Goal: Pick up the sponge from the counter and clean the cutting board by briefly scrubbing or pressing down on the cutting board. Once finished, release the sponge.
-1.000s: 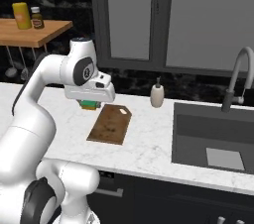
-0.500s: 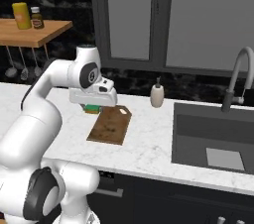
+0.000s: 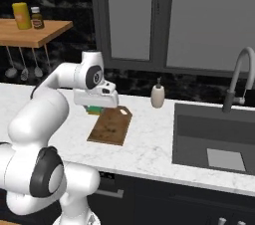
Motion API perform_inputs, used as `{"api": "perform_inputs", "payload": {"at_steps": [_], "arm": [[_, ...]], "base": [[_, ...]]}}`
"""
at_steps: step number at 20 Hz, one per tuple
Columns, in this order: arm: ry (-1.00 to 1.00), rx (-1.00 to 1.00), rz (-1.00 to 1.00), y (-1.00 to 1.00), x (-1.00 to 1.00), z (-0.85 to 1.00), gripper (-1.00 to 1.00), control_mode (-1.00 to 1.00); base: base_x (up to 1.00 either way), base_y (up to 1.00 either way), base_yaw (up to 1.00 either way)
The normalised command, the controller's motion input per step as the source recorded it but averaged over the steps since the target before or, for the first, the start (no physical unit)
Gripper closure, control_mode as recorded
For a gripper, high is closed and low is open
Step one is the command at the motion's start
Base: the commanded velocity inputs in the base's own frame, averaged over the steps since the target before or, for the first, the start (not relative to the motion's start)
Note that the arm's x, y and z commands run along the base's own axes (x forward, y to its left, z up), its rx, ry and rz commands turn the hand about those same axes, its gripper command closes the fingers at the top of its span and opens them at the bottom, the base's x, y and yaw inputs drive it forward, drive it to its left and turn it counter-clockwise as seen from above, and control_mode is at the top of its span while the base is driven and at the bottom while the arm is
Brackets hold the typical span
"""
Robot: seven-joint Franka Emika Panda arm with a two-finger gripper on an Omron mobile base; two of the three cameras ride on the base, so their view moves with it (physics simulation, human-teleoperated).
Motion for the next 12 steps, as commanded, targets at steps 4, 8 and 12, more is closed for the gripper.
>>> {"api": "perform_inputs", "payload": {"at_steps": [4, 8, 12], "arm": [[0.01, 0.00, 0.00, 0.00, 0.45, -0.47, 1.00, -1.00], [-0.02, 0.02, 0.00, 0.00, 0.25, -0.53, 1.00, -1.00], [-0.16, 0.09, 0.00, 0.00, 0.00, -0.62, 1.00, -1.00]], "base": [[0.00, 0.00, 0.00], [0.00, 0.00, 0.00], [0.00, 0.00, 0.00]]}}
